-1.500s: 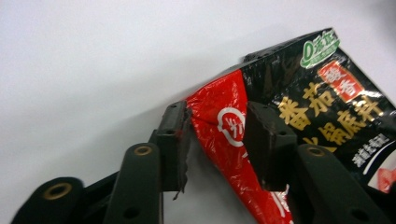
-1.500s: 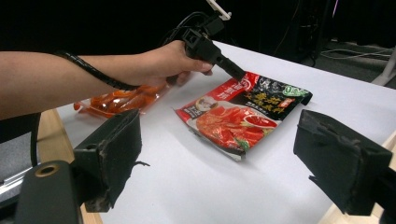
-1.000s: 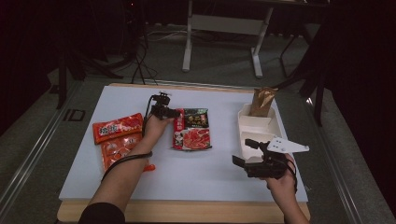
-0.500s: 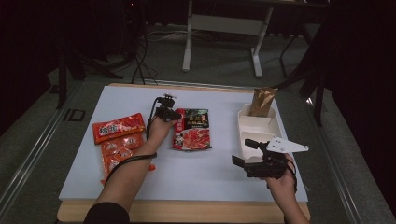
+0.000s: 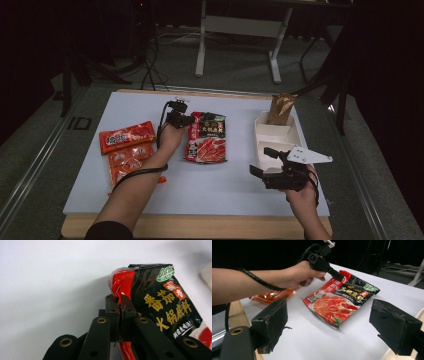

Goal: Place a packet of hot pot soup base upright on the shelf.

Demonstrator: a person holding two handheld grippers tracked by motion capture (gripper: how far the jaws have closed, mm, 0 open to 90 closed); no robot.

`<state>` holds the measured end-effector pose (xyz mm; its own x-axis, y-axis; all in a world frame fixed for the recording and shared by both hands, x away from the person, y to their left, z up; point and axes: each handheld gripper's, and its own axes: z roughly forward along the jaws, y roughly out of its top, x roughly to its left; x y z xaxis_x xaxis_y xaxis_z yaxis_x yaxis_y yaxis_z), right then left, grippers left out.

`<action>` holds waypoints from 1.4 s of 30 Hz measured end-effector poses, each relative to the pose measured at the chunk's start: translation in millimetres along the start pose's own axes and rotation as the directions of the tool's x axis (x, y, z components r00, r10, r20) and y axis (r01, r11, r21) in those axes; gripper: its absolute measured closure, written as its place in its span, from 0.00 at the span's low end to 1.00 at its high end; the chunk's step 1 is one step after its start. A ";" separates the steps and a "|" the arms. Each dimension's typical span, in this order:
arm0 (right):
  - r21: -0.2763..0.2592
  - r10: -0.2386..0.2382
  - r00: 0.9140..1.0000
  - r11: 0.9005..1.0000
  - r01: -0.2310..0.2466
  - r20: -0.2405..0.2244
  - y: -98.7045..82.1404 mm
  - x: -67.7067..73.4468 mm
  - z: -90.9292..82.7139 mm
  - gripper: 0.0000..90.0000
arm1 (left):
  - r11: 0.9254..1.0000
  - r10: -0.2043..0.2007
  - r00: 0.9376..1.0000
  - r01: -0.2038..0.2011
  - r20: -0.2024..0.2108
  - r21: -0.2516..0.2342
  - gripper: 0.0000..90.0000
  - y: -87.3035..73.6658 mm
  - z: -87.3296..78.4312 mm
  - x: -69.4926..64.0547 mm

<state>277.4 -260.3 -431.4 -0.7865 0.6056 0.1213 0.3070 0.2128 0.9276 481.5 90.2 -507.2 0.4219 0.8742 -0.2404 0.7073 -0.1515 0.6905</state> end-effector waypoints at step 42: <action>0.028 -0.026 0.995 0.999 0.023 0.099 10.6 3.1 -7.0 0.11 | 0.942 0.197 0.971 -0.148 0.139 -0.301 0.98 2.0 -87.7 -67.9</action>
<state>274.6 -261.5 -418.7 -0.7374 0.6726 0.0615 0.3032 0.2482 0.9200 404.4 71.0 -429.7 0.6276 0.7546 -0.1918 0.4330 -0.1335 0.8914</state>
